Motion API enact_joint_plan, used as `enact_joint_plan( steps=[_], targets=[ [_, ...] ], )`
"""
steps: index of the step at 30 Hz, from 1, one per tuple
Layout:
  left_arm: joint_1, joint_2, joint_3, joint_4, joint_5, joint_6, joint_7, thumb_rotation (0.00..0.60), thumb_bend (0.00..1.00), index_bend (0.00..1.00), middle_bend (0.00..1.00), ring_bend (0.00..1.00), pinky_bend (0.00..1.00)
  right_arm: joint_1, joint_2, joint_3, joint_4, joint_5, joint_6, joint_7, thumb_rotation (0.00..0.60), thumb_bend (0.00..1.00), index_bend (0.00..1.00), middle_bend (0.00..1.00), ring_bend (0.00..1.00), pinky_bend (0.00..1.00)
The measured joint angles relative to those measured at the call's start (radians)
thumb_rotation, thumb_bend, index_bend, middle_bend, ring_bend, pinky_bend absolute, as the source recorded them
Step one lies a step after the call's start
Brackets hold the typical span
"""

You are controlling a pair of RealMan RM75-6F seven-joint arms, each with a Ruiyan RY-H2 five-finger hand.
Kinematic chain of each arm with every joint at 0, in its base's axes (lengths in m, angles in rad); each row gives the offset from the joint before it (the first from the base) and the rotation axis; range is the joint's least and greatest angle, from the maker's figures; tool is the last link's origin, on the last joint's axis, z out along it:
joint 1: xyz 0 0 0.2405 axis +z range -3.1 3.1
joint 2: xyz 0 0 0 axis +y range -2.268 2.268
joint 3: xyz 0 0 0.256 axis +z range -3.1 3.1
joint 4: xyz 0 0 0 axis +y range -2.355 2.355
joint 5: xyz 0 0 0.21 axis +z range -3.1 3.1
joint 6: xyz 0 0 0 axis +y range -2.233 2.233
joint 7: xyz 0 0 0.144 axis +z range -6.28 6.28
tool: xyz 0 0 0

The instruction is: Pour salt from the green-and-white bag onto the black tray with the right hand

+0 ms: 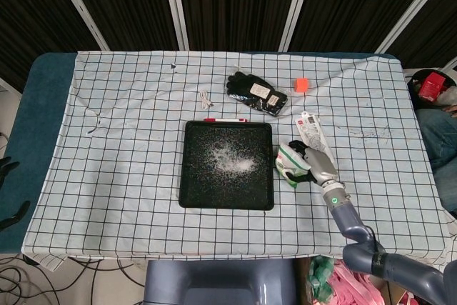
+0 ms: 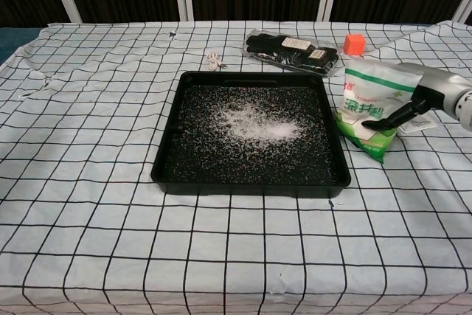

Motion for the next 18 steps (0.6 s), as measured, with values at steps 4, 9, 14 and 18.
enact_joint_plan(
  steps=[4, 9, 14, 18],
  targets=[
    [0.001, 0.000, 0.000, -0.002, -0.001, 0.000, 0.003, 0.600, 0.26, 0.17, 0.12, 0.00, 0.06, -0.008, 0.015, -0.003, -0.021, 0.003, -0.007, 0.001, 0.600, 0.20, 0.22, 0.13, 0.20, 0.30],
    [0.001, 0.000, -0.001, -0.003, -0.003, 0.001, 0.005, 0.600, 0.26, 0.16, 0.12, 0.00, 0.06, -0.025, 0.033, -0.006, -0.050, -0.004, 0.004, 0.008, 0.600, 0.20, 0.22, 0.13, 0.20, 0.30],
    [0.001, -0.001, -0.002, -0.001, -0.004, 0.001, 0.005, 0.600, 0.26, 0.16, 0.12, 0.00, 0.06, -0.046, 0.048, -0.009, -0.079, -0.021, 0.026, 0.026, 0.600, 0.20, 0.22, 0.13, 0.20, 0.30],
    [0.000, -0.001, -0.002, -0.002, -0.004, -0.001, 0.005, 0.600, 0.26, 0.16, 0.12, 0.00, 0.06, -0.058, 0.058, -0.016, -0.104, -0.036, 0.037, 0.033, 0.600, 0.20, 0.22, 0.13, 0.20, 0.30]
  ],
)
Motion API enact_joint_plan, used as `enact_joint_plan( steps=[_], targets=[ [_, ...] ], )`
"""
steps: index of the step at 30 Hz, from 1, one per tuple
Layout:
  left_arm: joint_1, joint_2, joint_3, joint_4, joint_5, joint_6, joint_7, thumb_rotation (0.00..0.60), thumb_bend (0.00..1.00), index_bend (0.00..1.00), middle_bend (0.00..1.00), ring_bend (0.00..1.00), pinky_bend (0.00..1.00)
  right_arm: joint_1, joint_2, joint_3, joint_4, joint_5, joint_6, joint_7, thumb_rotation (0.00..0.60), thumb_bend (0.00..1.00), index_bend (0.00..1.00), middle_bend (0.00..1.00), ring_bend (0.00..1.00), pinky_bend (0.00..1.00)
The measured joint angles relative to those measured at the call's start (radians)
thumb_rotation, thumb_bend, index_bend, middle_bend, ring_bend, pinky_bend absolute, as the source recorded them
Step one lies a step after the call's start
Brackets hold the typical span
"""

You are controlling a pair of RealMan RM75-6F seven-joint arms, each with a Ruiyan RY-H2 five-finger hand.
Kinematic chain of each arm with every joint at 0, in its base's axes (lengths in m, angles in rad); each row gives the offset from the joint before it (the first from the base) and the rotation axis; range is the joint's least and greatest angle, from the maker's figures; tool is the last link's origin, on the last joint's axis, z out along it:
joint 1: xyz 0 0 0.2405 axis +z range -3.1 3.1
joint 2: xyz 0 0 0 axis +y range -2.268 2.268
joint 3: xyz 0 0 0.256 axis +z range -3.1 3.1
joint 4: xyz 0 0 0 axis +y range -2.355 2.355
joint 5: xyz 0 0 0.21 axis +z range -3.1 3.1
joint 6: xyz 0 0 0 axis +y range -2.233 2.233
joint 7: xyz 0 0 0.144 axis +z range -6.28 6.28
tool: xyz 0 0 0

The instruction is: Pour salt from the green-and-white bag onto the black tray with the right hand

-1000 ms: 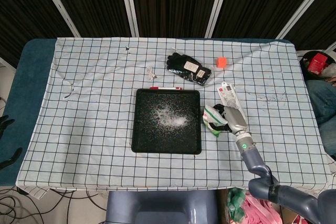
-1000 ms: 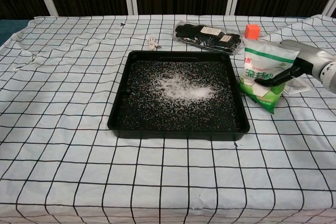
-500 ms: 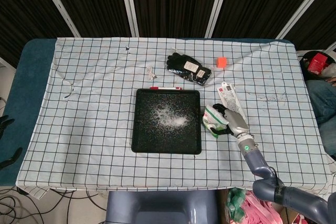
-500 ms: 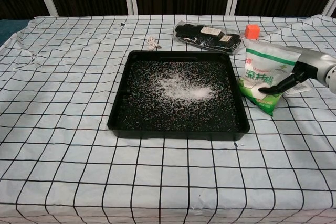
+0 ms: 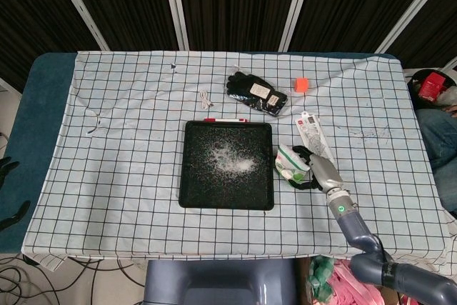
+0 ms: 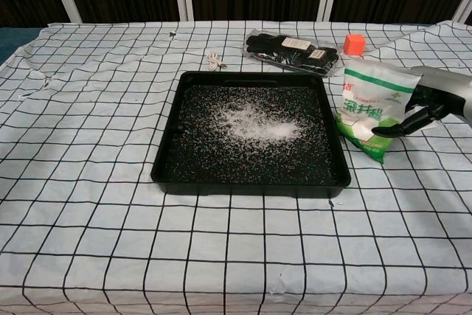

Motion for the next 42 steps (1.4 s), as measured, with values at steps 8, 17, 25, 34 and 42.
enact_joint_plan(
  steps=[8, 17, 25, 34, 42],
  targets=[
    [0.003, 0.001, -0.001, 0.001, 0.000, 0.006, -0.003, 0.600, 0.26, 0.16, 0.12, 0.00, 0.06, -0.016, 0.007, -0.020, -0.038, -0.030, 0.026, -0.025, 0.600, 0.20, 0.22, 0.13, 0.20, 0.30],
    [0.003, 0.001, -0.002, 0.002, -0.001, 0.006, -0.004, 0.600, 0.26, 0.16, 0.12, 0.00, 0.06, -0.034, 0.010, -0.030, -0.058, -0.050, 0.086, -0.096, 0.600, 0.20, 0.22, 0.13, 0.20, 0.30],
    [0.006, 0.000, -0.007, 0.002, -0.006, 0.014, -0.003, 0.600, 0.26, 0.16, 0.12, 0.00, 0.06, -0.069, 0.044, -0.049, -0.096, -0.086, 0.149, -0.132, 0.600, 0.20, 0.22, 0.13, 0.20, 0.30],
    [0.008, -0.001, -0.007, -0.002, -0.007, 0.016, 0.002, 0.600, 0.26, 0.16, 0.12, 0.00, 0.06, -0.099, 0.110, -0.065, -0.188, -0.105, 0.171, -0.143, 0.600, 0.20, 0.22, 0.13, 0.20, 0.30],
    [0.008, -0.001, -0.007, -0.004, -0.007, 0.014, 0.004, 0.600, 0.26, 0.16, 0.12, 0.00, 0.06, -0.124, 0.161, -0.081, -0.259, -0.129, 0.199, -0.159, 0.600, 0.20, 0.22, 0.13, 0.20, 0.30]
  ],
)
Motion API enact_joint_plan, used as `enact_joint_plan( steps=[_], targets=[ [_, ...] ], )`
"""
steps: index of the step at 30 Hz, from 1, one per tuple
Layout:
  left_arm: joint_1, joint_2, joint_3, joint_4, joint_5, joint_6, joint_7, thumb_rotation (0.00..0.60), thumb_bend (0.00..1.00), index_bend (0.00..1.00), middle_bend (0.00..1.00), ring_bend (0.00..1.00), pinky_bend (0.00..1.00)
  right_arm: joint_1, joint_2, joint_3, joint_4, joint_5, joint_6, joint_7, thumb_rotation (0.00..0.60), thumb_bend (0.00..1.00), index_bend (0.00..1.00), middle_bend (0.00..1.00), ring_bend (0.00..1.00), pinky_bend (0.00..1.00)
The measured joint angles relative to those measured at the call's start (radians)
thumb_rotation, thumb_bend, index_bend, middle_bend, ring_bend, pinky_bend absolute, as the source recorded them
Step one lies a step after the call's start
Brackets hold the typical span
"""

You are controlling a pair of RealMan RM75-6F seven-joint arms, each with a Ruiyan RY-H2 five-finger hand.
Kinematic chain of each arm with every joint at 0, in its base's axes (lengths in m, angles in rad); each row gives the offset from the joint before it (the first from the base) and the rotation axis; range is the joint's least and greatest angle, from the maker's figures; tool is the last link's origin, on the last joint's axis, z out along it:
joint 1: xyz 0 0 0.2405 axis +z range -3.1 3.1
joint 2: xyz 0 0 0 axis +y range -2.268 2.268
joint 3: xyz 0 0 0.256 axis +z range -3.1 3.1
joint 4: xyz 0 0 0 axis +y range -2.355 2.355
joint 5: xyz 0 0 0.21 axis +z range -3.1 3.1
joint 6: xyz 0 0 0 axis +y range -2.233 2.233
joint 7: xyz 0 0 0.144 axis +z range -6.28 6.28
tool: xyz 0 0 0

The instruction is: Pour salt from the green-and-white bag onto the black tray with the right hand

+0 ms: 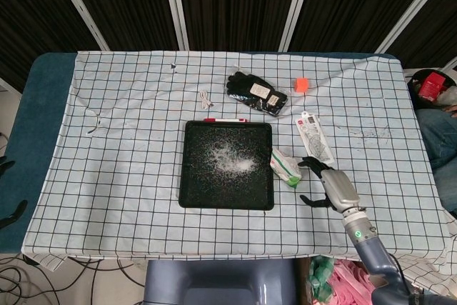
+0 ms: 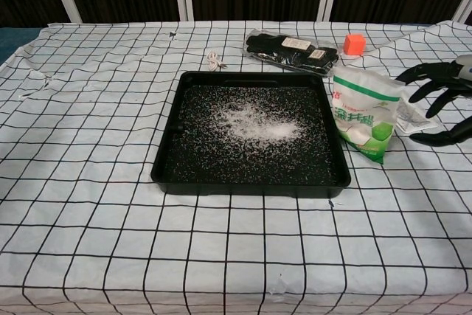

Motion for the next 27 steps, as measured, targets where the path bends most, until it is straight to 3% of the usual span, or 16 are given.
enact_joint_plan(
  steps=[11, 21, 27],
  targets=[
    [0.001, 0.001, -0.002, 0.000, -0.004, 0.001, 0.001, 0.600, 0.26, 0.16, 0.12, 0.00, 0.06, -0.022, 0.064, 0.000, -0.008, -0.025, 0.049, -0.041, 0.600, 0.20, 0.20, 0.13, 0.20, 0.30],
    [0.000, 0.000, -0.003, -0.006, -0.009, -0.006, 0.016, 0.600, 0.26, 0.16, 0.12, 0.00, 0.06, -0.086, 0.231, -0.004, -0.004, -0.075, 0.148, -0.053, 0.600, 0.18, 0.18, 0.11, 0.17, 0.30],
    [-0.005, -0.011, -0.003, -0.008, -0.012, -0.014, 0.040, 0.600, 0.26, 0.16, 0.11, 0.00, 0.06, -0.131, 0.293, -0.022, -0.005, -0.126, 0.231, -0.148, 0.600, 0.18, 0.17, 0.11, 0.17, 0.30]
  ],
)
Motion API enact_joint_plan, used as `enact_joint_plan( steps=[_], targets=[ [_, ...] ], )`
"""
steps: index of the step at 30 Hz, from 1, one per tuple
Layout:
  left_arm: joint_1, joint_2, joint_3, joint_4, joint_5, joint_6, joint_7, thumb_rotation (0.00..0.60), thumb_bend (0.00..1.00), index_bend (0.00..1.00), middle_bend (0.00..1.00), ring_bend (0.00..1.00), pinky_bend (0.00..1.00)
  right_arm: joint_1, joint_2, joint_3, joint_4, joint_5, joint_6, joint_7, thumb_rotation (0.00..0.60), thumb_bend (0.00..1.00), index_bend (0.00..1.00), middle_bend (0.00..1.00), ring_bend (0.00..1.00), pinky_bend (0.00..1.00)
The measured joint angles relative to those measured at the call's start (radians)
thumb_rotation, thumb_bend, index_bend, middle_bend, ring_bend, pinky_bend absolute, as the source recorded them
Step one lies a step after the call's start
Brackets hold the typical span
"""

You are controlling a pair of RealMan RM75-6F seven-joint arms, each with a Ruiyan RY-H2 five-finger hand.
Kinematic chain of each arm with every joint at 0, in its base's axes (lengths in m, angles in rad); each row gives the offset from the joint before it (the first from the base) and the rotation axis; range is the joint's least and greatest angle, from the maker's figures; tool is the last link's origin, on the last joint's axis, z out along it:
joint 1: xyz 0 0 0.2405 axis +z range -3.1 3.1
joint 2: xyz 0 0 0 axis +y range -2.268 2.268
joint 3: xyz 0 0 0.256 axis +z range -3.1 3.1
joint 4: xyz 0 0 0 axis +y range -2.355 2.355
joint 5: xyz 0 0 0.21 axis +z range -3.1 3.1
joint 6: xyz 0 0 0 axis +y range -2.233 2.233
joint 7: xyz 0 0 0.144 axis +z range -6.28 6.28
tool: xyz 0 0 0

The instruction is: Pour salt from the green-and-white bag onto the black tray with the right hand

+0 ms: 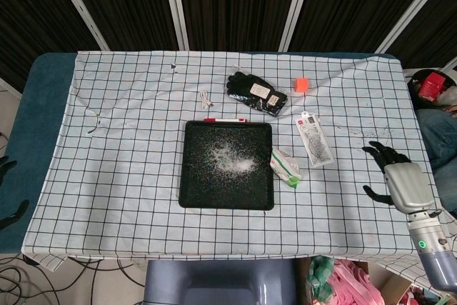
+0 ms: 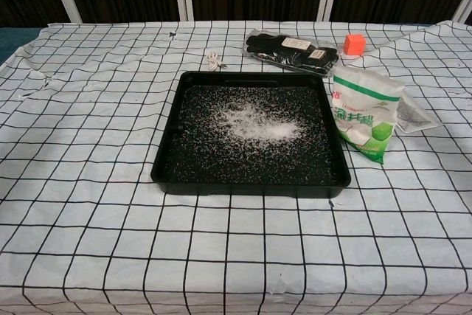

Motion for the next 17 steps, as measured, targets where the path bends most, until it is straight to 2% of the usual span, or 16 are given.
enact_joint_plan(
  steps=[9, 17],
  targets=[
    [-0.020, -0.016, -0.005, -0.008, -0.010, -0.035, 0.014, 0.600, 0.26, 0.16, 0.11, 0.00, 0.06, -0.070, 0.021, -0.001, 0.020, -0.039, 0.140, -0.138, 0.600, 0.18, 0.17, 0.11, 0.17, 0.30],
    [-0.070, 0.008, -0.014, -0.026, 0.008, -0.093, 0.008, 0.600, 0.26, 0.16, 0.11, 0.00, 0.05, -0.098, 0.013, -0.003, 0.049, -0.046, 0.170, -0.153, 0.600, 0.18, 0.17, 0.12, 0.17, 0.30]
  ],
)
